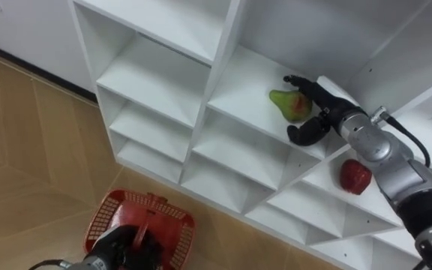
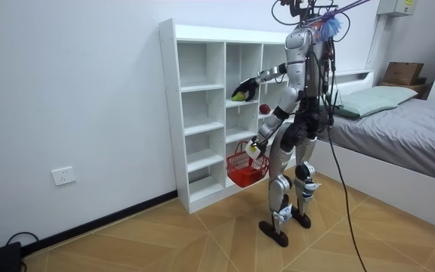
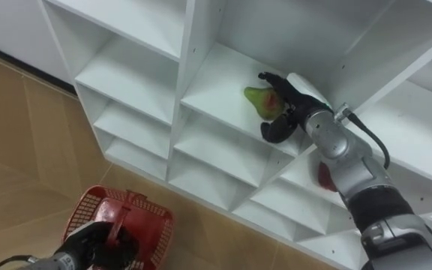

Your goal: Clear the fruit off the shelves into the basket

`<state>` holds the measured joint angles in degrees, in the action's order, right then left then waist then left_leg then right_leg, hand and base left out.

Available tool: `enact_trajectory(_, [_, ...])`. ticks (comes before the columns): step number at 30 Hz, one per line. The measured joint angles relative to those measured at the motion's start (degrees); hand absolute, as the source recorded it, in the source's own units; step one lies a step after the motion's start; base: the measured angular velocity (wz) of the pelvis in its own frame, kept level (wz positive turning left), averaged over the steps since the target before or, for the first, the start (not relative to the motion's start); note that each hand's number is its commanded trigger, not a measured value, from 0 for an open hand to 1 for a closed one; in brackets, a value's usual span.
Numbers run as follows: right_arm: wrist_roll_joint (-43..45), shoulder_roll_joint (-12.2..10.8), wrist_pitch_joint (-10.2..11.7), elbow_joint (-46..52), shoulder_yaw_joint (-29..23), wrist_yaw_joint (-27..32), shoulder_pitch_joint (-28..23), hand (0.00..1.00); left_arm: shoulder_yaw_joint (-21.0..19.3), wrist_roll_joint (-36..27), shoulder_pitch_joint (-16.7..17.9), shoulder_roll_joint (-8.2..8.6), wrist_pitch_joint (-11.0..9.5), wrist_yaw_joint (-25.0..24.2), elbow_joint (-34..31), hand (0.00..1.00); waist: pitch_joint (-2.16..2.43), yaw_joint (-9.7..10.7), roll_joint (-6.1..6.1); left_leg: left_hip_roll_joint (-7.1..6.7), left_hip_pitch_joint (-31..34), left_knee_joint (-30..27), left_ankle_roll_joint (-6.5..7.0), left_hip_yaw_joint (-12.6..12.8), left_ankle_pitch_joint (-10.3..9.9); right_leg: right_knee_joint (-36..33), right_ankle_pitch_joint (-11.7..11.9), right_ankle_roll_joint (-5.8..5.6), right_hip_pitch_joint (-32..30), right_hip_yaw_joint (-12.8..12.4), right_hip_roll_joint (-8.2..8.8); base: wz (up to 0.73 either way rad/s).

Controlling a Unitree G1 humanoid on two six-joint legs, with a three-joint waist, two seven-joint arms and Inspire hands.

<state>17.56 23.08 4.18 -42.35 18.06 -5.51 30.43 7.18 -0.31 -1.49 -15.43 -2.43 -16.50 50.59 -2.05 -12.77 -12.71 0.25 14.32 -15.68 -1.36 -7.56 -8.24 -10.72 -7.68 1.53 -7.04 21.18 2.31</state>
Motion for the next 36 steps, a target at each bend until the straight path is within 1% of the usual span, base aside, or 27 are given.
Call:
enact_trajectory(6, [0.08,0.44,-0.08,-0.01,0.39,2.77,0.12,1.0,0.84,-0.03,-0.27,-0.13,-0.02,0.05,-0.01,1.0,0.1,-0.57,-0.13,-0.01,0.03,0.09,0.03,-0.03,0.13,0.06,0.0,-0.01,0.01,0.1,0.0,0.0])
enact_trajectory(12, [0.18,0.5,-0.05,-0.09,0.91,3.65,0.2,1.0,1.03,-0.1,-0.41,-0.11,-0.04,0.06,-0.01,1.0,0.08,-0.47,-0.1,0.01,-0.03,0.31,0.03,-0.06,0.12,0.09,0.0,-0.01,0.02,0.13,0.0,0.0])
enact_trajectory(15, [0.19,0.5,-0.05,-0.1,1.04,3.77,0.2,1.0,1.23,-0.1,-0.47,-0.12,-0.06,0.11,-0.01,1.0,0.05,-0.47,-0.07,0.0,-0.02,0.3,0.03,-0.06,0.13,0.09,0.0,-0.01,0.04,0.12,0.01,0.0])
enact_trajectory(16, [0.2,0.49,-0.05,-0.27,1.2,4.11,0.2,1.0,1.44,-0.1,-0.47,-0.12,-0.06,0.16,0.04,1.0,-0.12,-0.52,0.15,0.0,-0.03,0.3,0.03,-0.06,0.13,0.09,0.0,-0.01,0.08,0.12,0.0,0.0])
enact_trajectory(20, [0.2,0.49,-0.04,-0.29,2.07,5.33,0.19,1.0,2.36,-0.1,-0.46,-0.11,-0.07,1.01,0.16,1.0,-0.13,-0.52,0.16,0.0,0.01,0.31,0.03,-0.06,0.13,0.08,-0.01,-0.01,0.09,0.12,0.0,0.0])
enact_trajectory(24, [-0.09,0.49,-0.03,-0.26,2.27,5.59,0.19,1.0,2.53,-0.1,-0.47,-0.16,-0.07,1.32,0.16,1.0,-0.2,-0.45,0.24,0.0,0.12,0.32,0.03,-0.06,0.12,0.1,-0.01,-0.02,0.09,0.12,0.0,0.0])
enact_trajectory(33, [-1.79,0.49,-0.02,-0.28,2.65,5.95,0.19,1.0,2.7,-0.1,-0.47,-0.16,-0.07,2.28,0.19,1.0,-0.09,-0.4,0.1,-0.01,0.12,0.31,0.03,-0.05,0.13,0.14,-0.02,-0.04,0.07,0.11,-0.01,0.0])
enact_trajectory(36, [-2.06,0.49,0.04,-0.51,2.92,6.17,0.18,1.0,3.31,-0.13,-0.47,-0.27,-0.07,2.35,0.25,1.0,-0.1,-0.31,0.12,-0.01,-0.04,0.26,0.03,-0.06,0.13,0.12,-0.02,-0.03,0.09,0.11,-0.01,0.0])
